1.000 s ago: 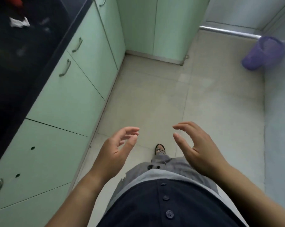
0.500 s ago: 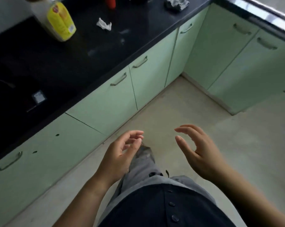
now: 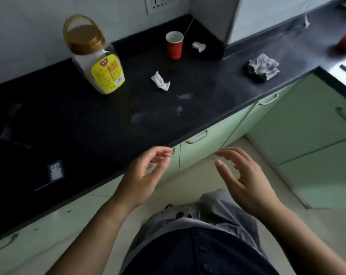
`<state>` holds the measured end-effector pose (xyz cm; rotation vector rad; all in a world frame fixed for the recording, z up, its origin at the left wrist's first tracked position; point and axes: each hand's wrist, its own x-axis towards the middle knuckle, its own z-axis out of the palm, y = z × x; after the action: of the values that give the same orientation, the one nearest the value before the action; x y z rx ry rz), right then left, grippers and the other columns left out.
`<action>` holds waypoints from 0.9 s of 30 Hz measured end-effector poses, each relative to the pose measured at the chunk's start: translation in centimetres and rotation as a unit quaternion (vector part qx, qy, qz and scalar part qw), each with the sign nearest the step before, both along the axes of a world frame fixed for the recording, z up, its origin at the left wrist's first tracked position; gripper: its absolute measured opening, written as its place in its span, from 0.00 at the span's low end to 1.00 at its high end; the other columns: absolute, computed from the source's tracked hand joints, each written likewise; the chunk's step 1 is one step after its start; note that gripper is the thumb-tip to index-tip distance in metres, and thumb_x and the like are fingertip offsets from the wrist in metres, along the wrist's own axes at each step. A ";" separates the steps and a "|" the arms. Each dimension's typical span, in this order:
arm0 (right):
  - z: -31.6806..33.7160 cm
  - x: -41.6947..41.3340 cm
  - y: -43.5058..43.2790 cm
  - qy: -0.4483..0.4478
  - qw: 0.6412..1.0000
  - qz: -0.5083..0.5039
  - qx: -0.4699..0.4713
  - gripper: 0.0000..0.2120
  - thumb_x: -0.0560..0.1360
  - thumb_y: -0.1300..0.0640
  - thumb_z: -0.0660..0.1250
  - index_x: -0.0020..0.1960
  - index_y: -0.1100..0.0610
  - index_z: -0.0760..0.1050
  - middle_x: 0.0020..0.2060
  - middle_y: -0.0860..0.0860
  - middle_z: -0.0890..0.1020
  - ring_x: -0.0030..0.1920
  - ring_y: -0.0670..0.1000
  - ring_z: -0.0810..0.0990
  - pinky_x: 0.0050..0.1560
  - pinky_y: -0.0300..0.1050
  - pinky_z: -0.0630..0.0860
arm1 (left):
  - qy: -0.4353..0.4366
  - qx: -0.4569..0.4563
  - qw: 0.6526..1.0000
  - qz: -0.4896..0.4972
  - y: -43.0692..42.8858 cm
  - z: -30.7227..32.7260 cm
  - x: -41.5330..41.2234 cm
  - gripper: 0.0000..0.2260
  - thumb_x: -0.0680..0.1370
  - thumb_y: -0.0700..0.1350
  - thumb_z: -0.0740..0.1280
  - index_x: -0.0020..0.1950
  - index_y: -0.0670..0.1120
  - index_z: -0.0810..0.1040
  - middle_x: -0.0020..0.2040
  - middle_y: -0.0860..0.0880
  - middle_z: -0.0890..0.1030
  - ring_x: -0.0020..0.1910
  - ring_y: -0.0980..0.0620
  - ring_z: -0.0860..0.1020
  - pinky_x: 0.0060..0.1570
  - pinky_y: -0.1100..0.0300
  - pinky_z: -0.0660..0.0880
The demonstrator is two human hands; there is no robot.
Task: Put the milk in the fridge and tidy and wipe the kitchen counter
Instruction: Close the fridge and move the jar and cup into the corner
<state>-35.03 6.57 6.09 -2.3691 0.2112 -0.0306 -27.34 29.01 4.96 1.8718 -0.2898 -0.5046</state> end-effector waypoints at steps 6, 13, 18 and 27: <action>-1.3 9.9 -4.2 0.019 0.999 0.039 0.020 0.22 0.74 0.38 0.54 0.59 0.50 0.74 0.56 0.41 0.74 0.54 0.40 0.73 0.50 0.33 0.70 | 0.008 0.064 0.997 0.051 -2.0 -2.1 7.4 0.13 0.73 0.60 0.61 0.54 0.60 0.77 0.52 0.57 0.80 0.54 0.62 0.77 0.56 0.60 0.73; -0.4 26.6 -9.1 -0.006 0.987 0.161 -0.027 0.21 0.75 0.42 0.59 0.60 0.54 0.74 0.58 0.48 0.75 0.58 0.49 0.74 0.53 0.39 0.68 | -0.018 0.226 0.966 0.121 -4.8 -4.4 21.7 0.08 0.76 0.49 0.65 0.54 0.51 0.78 0.51 0.51 0.79 0.52 0.54 0.78 0.53 0.57 0.74; -0.6 35.9 -9.1 0.001 0.967 0.251 -0.041 0.21 0.74 0.42 0.61 0.62 0.53 0.73 0.60 0.49 0.75 0.60 0.50 0.74 0.57 0.42 0.70 | -0.075 0.387 0.913 0.102 -6.3 -6.3 29.1 0.11 0.76 0.51 0.64 0.55 0.48 0.77 0.52 0.49 0.78 0.50 0.49 0.78 0.49 0.52 0.76; -1.3 49.6 -5.8 -0.013 0.941 0.289 -0.175 0.27 0.75 0.45 0.63 0.69 0.56 0.64 0.67 0.53 0.68 0.67 0.56 0.65 0.59 0.53 0.71 | -0.085 0.426 0.891 0.130 -6.5 -10.2 36.0 0.21 0.76 0.49 0.64 0.68 0.47 0.68 0.67 0.45 0.70 0.66 0.45 0.69 0.60 0.48 0.71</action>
<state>14.53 0.73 4.77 -2.6902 -0.5514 0.1970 8.64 22.52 -5.27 2.7702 0.1048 -0.2911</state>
